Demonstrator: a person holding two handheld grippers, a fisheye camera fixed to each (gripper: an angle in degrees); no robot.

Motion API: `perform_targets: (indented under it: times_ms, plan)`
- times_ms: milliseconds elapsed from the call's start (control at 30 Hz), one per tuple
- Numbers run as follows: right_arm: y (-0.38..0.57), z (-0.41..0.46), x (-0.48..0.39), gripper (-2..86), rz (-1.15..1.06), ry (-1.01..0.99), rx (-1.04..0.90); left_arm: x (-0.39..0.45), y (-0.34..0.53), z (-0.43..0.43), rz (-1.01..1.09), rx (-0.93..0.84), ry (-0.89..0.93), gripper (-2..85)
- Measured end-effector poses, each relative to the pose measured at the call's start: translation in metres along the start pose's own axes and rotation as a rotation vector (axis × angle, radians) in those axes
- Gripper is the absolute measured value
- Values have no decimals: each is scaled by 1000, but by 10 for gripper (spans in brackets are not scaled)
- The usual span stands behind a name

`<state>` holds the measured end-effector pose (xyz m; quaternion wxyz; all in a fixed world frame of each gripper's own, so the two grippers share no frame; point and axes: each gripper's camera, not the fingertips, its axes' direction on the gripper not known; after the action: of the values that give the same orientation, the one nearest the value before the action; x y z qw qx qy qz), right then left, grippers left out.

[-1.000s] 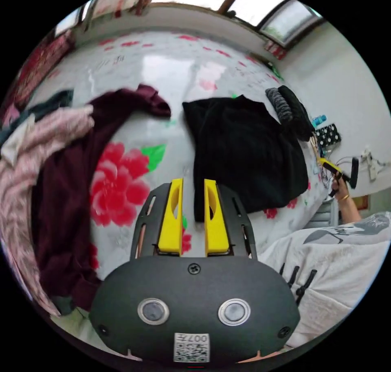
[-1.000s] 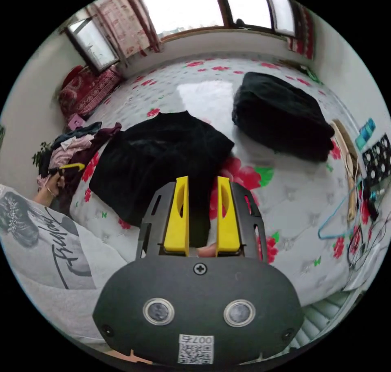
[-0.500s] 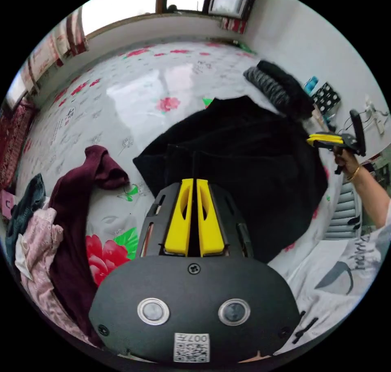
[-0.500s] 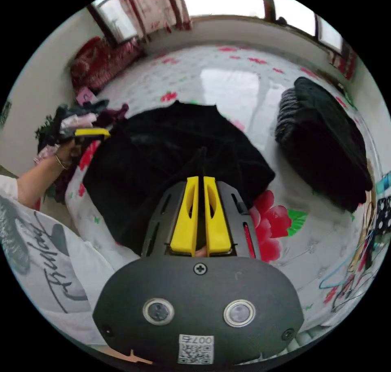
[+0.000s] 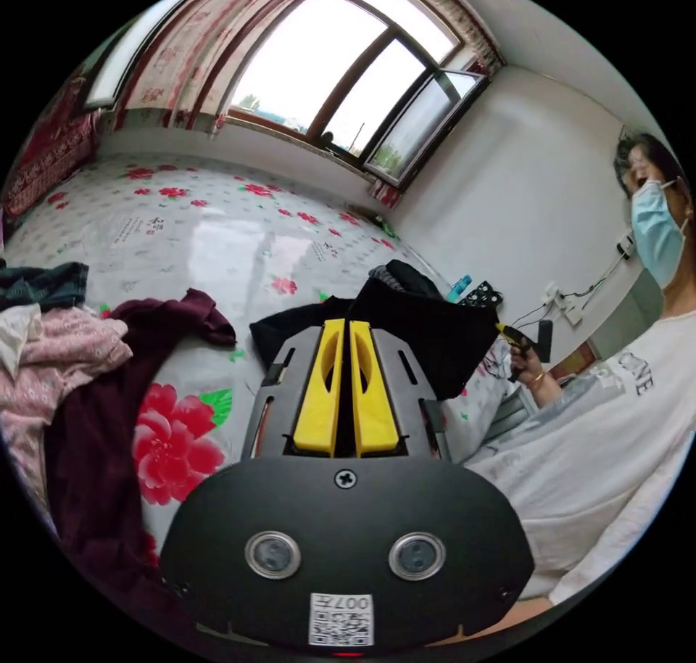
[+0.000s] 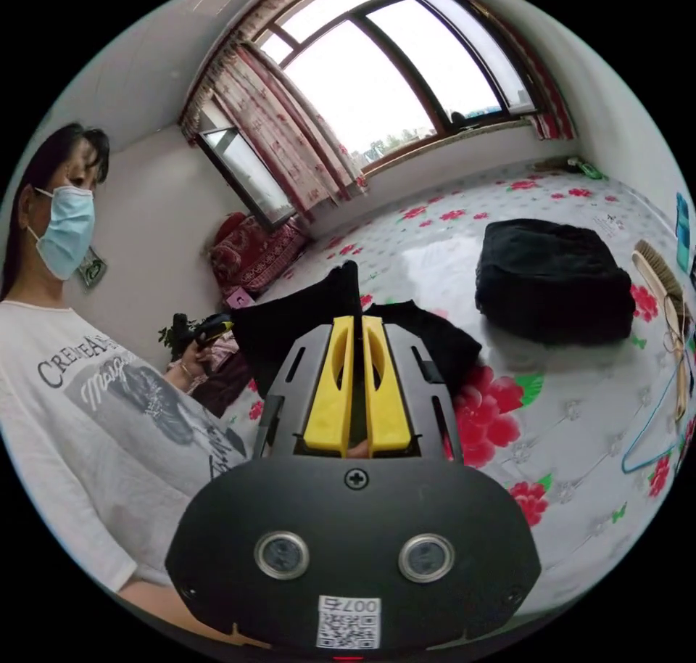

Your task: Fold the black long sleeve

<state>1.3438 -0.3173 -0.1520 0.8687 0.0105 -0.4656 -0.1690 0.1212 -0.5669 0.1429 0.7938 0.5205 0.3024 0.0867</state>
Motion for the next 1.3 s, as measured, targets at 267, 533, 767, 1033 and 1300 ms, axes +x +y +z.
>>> perform_targets:
  times_ms: [267, 533, 767, 1033, 1300]
  plan:
    - [-107, 93, 87, 30, 114, 269, -29, -59, -104, 137, -198, -83, -212, 36]
    - [-39, 121, 166, 67, 309, 349, -203, -85, -47, 170, -278, -269, -456, 51]
    - [78, 25, 218, 102, 691, 270, -127, -74, 47, 112, -378, -313, -390, 73]
    - [93, 80, 260, 87, 793, 89, -223, -80, 41, 166, -307, -435, -327, -4]
    - [113, 35, 264, 51, 716, 14, -193, -105, 59, 93, -370, -493, -458, -9]
